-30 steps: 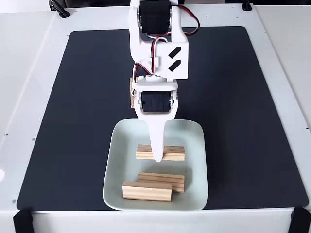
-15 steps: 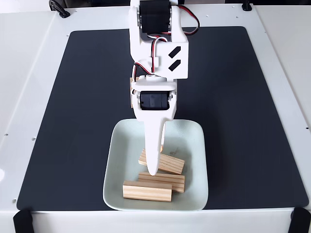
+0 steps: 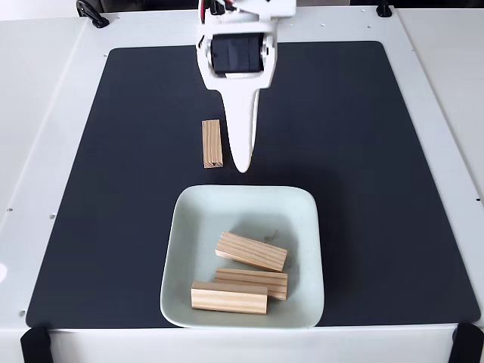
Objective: Pick up the wooden block and place them on the plate.
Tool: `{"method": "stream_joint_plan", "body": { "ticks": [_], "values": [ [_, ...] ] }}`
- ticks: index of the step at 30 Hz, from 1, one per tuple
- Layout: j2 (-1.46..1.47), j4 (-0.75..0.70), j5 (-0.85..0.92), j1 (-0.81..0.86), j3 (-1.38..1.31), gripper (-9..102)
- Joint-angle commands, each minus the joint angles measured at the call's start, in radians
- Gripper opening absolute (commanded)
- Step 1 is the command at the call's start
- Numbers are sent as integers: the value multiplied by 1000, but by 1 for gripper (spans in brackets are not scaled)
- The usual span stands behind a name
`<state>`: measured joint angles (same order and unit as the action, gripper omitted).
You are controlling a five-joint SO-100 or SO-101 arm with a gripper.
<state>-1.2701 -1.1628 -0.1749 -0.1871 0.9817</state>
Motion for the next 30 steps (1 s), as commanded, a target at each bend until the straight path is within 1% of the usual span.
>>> {"method": "stream_joint_plan", "body": {
  "ticks": [1,6,11,14,15,18,21,24,25,27,30],
  "values": [
    [-259,5,-2,9,247,2],
    [-525,6,26,37,537,0],
    [-726,5,101,109,727,0],
    [-793,3,216,147,811,0],
    [-811,0,291,155,838,0],
    [-833,-3,614,184,900,0],
    [-818,6,899,225,910,0],
    [-764,6,1186,253,908,0],
    [-741,6,1307,259,904,0],
    [-687,-25,1519,270,887,0],
    [-592,-55,1641,295,811,0]
  ]
}}
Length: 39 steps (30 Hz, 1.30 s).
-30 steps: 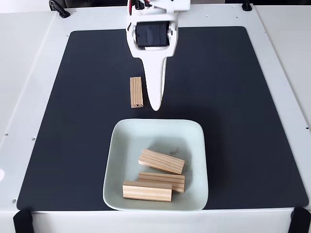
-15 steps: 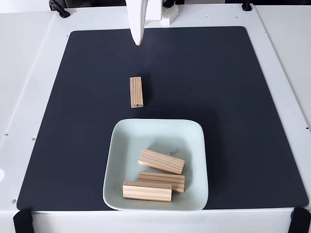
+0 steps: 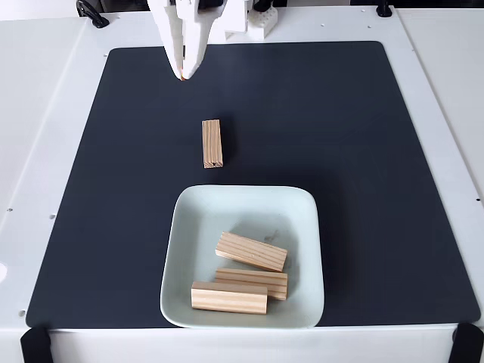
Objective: Pick up the wooden block and place them on the plate.
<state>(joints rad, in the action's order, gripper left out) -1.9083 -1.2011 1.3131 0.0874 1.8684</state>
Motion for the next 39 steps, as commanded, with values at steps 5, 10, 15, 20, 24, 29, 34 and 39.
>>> {"method": "stream_joint_plan", "body": {
  "ticks": [5,10,15,20,24,29,34,39],
  "values": [
    [235,-18,183,6,-212,0],
    [400,-20,186,-5,-345,6],
    [495,-61,302,-6,-436,33],
    [548,-179,394,-6,-517,45],
    [566,-213,394,-28,-549,45],
    [566,-241,394,-40,-543,45],
    [578,-241,428,-52,-537,45],
    [578,-225,443,-54,-483,45]
  ]
}}
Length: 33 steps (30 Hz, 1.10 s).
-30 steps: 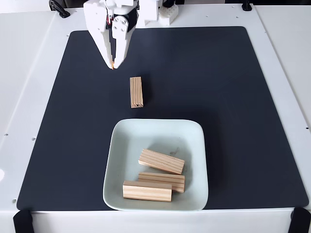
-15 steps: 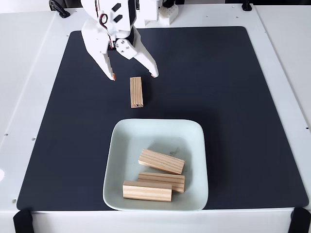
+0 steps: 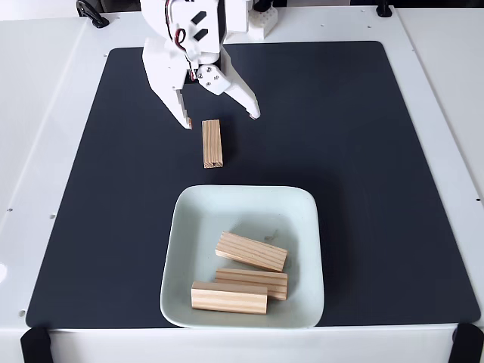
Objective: Pick up the wooden block and place them on the plate.
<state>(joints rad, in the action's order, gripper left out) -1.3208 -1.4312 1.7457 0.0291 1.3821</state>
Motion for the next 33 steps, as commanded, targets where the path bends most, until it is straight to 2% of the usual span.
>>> {"method": "stream_joint_plan", "body": {
  "ticks": [1,6,14,33],
  "values": [
    [-9,5,11,5,8,45],
    [-8,8,12,3,31,45],
    [-8,133,14,8,117,45],
    [83,184,0,9,103,45]
  ]
}}
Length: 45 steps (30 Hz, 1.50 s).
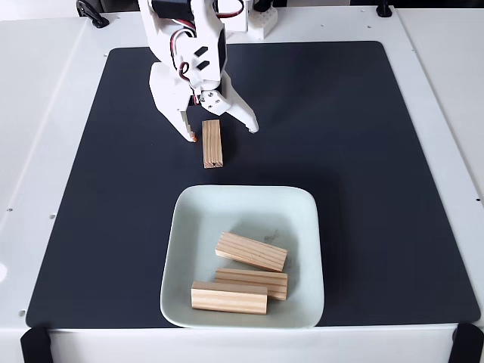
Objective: Pick up the wooden block and place them on the plate.
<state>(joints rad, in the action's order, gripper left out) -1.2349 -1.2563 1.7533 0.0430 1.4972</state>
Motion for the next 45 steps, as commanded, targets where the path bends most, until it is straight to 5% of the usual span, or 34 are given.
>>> {"method": "stream_joint_plan", "body": {
  "ticks": [1,45],
  "values": [
    [-3,9,-8,-8,-12,45],
    [-2,71,-64,-89,-46,45]
  ]
}}
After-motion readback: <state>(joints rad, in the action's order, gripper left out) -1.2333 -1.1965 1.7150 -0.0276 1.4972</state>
